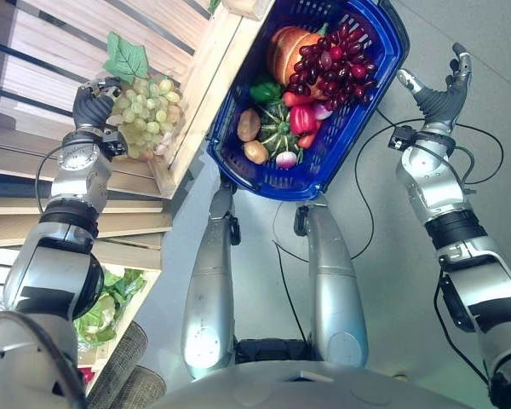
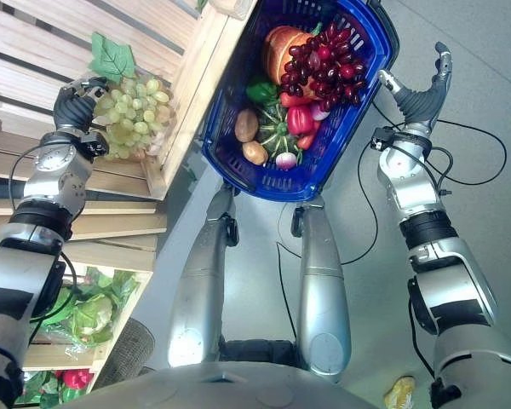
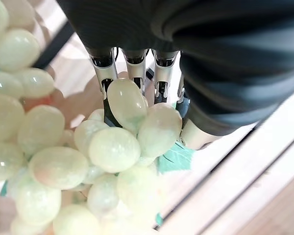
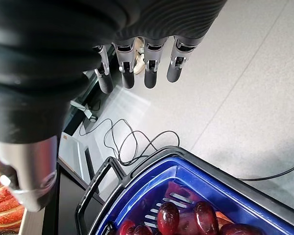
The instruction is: Pick up fruits and vegetables into the basket
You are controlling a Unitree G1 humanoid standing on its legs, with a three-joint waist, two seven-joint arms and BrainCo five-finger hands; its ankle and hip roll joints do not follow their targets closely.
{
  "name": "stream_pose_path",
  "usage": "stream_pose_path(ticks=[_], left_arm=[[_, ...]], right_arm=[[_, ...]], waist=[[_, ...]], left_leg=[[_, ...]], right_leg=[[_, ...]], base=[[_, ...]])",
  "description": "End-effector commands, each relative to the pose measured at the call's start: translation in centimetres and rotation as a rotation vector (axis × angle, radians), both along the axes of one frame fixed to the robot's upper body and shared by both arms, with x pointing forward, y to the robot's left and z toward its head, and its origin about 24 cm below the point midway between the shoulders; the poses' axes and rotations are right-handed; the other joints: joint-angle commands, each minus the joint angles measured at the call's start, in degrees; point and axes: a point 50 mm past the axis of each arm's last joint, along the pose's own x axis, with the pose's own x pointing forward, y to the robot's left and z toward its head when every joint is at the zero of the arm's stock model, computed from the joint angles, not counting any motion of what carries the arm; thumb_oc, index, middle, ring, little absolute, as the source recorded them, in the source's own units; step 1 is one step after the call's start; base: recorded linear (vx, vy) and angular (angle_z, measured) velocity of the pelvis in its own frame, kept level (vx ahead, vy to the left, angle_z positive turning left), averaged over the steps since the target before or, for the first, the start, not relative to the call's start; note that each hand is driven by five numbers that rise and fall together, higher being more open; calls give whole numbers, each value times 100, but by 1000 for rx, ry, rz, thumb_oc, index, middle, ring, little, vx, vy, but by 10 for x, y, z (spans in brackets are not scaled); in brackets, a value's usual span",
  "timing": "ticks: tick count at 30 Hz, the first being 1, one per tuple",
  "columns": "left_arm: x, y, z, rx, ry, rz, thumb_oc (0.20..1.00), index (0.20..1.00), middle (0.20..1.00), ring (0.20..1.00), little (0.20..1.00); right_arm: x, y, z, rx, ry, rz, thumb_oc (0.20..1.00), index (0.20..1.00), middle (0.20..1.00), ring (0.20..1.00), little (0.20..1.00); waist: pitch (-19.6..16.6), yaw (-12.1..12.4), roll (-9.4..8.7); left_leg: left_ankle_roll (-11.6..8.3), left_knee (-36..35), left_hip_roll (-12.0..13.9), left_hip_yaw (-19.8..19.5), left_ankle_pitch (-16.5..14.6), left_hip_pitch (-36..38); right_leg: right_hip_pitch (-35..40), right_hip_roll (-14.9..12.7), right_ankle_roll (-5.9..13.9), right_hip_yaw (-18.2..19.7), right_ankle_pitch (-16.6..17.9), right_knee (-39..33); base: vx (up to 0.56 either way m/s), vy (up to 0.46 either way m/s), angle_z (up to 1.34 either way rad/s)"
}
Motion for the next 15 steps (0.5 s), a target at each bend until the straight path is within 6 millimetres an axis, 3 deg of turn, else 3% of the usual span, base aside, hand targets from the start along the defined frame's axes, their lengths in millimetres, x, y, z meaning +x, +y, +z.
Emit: stream_pose_path(ticks=[1,15], left_arm=[[-9,13,23,-99,-195,21,200,200,200,200,200],[-22,-16,40,-209,-490,-133,200,200,200,200,200]], right_arm=[[-10,3,11,-51,-100,77,1000,1000,1000,1000,1000],[-31,58,15,-233,-186,431,1000,1000,1000,1000,1000]], waist=[[-191,-63,12],[-191,-35,31]], left_leg=[[122,557,-164,-11,-617,94],[136,515,-217,-12,-619,158]], right_leg=[[534,-50,493,17,198,-560],[602,-115,524,-1,198,-608]], base=[[0,0,0],[0,0,0]])
